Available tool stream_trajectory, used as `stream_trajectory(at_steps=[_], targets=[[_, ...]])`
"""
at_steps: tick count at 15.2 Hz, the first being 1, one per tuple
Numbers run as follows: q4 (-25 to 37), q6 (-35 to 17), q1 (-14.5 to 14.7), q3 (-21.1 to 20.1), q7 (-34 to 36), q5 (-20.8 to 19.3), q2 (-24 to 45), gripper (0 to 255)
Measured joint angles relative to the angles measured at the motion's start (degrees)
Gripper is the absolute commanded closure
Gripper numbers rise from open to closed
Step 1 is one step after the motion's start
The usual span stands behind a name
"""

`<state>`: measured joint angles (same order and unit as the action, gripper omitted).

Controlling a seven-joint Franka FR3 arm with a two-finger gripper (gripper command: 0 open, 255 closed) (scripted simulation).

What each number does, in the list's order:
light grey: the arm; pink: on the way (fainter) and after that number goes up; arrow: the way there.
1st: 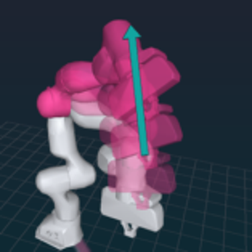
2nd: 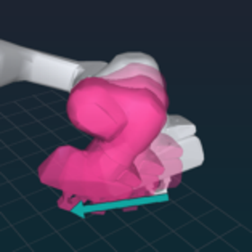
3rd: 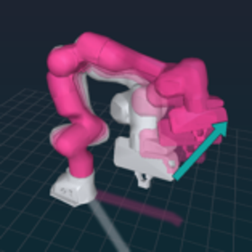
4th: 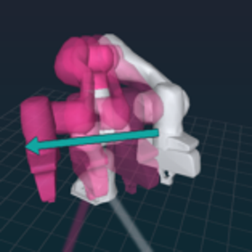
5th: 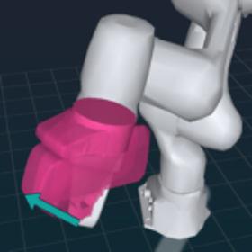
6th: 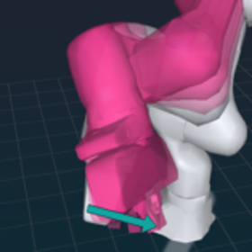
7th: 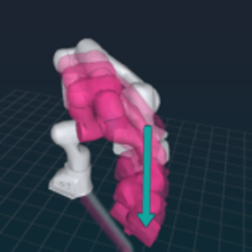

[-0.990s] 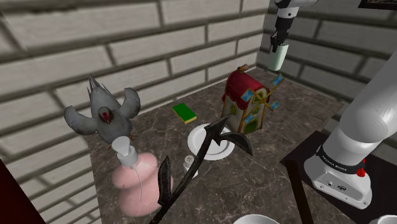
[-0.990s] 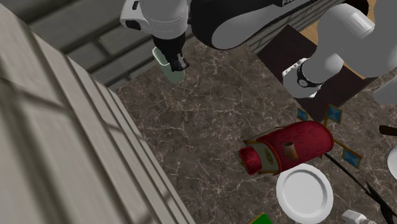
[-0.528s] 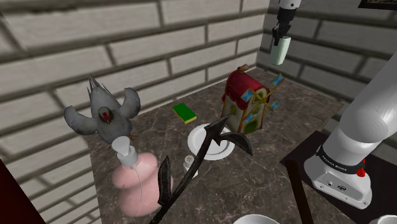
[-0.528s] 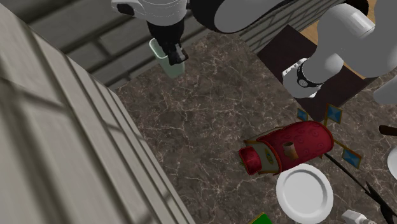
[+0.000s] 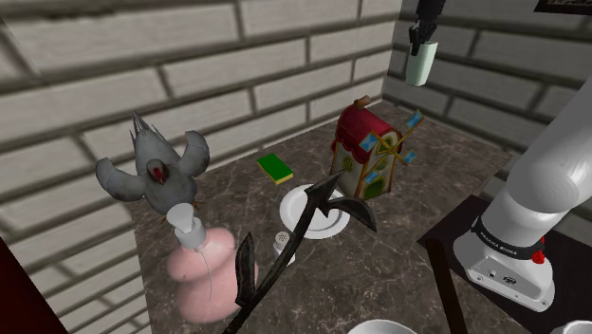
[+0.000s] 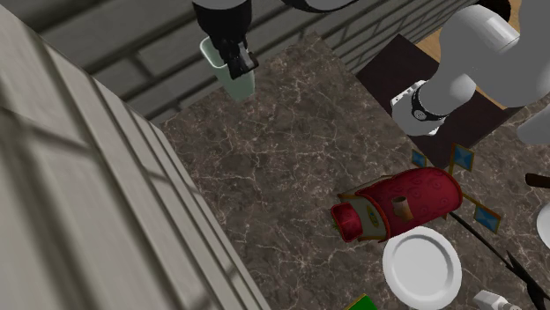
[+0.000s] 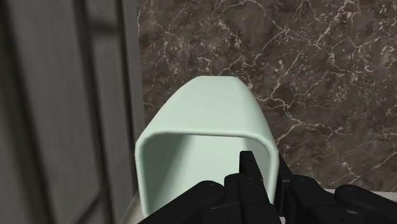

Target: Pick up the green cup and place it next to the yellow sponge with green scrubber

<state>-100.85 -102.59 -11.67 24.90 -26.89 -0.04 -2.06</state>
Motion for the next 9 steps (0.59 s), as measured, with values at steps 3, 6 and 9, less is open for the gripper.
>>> stream_trajectory(at_steps=[3, 6, 9], targets=[[2.3, 2.4, 0.0, 0.0, 0.0, 0.0, -0.1, 255], [3.8, 4.0, 0.3, -0.3, 0.6, -0.1, -0.2, 255], [1.5, 4.2, 1.9, -2.3, 4.3, -1.3, -2.8, 255]])
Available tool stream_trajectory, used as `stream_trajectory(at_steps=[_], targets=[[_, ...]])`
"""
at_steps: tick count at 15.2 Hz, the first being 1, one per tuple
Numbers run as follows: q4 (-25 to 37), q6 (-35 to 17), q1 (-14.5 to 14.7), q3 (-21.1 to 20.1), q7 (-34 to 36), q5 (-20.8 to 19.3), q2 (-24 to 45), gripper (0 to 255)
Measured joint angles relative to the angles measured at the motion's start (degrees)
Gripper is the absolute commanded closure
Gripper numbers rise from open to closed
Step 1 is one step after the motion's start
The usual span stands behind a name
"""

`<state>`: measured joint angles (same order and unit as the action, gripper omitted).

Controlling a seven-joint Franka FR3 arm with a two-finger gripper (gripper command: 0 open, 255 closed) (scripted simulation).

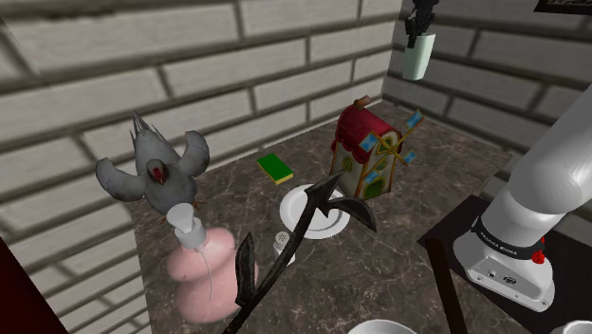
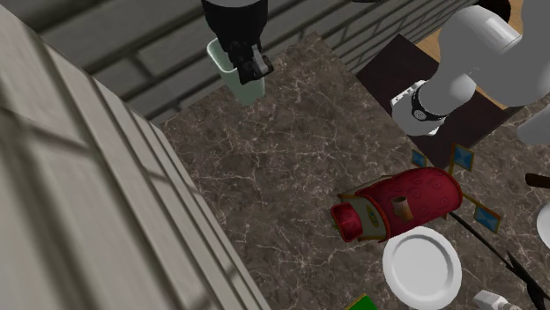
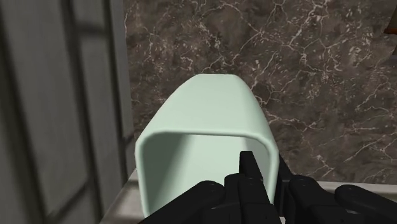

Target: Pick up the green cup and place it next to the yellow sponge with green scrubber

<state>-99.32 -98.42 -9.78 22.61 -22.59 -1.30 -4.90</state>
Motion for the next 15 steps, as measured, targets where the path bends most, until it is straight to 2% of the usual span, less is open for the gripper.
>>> stream_trajectory(at_steps=[8, 15], targets=[[-7.3, -1.0, 4.7, -7.2, 12.3, -1.9, -6.3, 255], [-9.1, -0.6, 8.6, -13.6, 22.6, -1.6, -8.2, 255]])
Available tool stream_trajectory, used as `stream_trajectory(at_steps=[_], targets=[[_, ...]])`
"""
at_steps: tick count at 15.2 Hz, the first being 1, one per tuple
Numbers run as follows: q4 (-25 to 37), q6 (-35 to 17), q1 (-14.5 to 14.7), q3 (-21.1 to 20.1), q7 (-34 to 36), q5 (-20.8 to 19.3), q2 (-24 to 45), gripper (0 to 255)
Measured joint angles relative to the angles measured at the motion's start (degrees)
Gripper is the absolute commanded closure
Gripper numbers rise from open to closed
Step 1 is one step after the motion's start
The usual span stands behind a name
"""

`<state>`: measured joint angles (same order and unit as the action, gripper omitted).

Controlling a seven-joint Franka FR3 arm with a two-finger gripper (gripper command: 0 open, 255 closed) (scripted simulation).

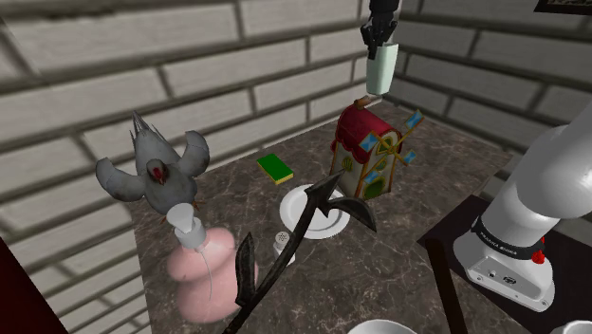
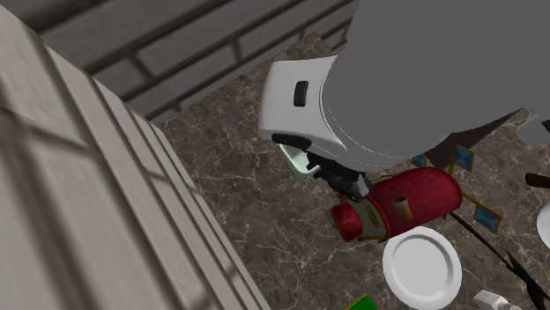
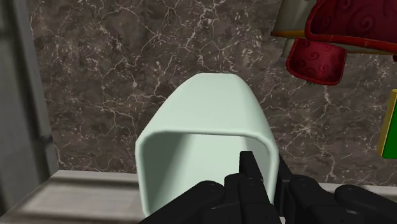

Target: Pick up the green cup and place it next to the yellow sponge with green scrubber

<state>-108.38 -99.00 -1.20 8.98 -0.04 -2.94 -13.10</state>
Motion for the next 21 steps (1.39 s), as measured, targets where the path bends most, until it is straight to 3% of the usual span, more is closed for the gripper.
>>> stream_trajectory(at_steps=[10, 21], targets=[[2.0, 0.7, 5.4, -8.4, 13.5, 1.1, 1.7, 255], [11.1, 1.7, 11.3, -16.5, 27.5, 0.8, 10.4, 255]])
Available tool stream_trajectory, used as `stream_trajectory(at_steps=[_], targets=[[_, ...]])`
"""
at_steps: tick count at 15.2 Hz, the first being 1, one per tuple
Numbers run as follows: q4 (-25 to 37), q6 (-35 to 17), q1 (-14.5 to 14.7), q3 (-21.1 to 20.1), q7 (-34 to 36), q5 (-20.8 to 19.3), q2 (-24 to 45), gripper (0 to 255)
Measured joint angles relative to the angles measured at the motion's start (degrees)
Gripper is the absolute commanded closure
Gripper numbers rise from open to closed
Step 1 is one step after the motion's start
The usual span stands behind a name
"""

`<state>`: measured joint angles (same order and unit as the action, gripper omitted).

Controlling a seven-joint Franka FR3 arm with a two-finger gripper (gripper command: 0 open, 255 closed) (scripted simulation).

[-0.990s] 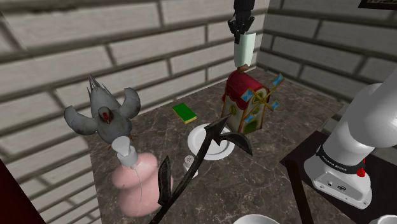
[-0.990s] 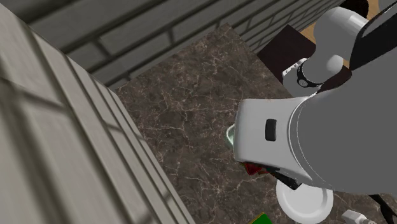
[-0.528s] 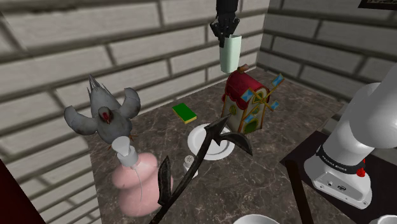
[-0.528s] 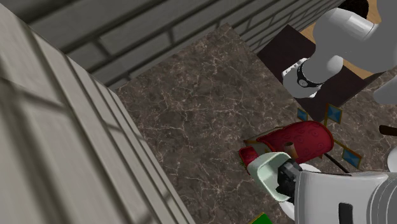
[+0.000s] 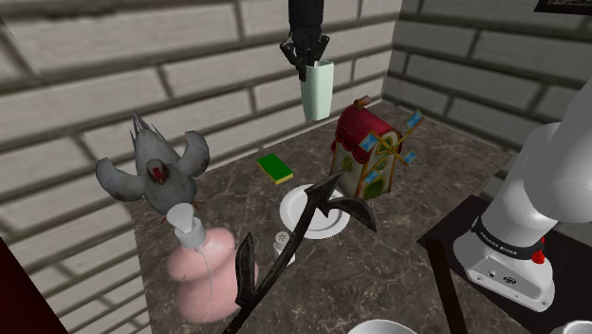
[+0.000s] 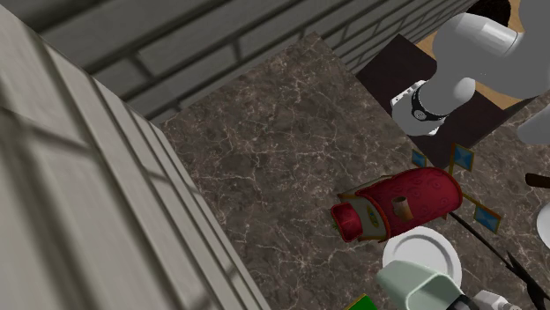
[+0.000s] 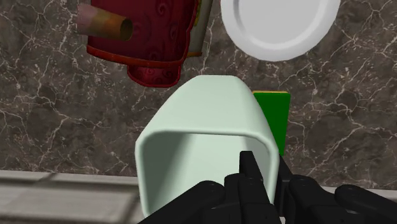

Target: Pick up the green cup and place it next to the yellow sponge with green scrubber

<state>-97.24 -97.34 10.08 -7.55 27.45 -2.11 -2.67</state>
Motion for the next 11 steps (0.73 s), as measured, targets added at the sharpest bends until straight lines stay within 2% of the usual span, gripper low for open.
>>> stream_trajectory(at_steps=[11], targets=[[-8.5, -8.2, 0.2, -0.2, 0.7, 0.0, -0.3, 255]])
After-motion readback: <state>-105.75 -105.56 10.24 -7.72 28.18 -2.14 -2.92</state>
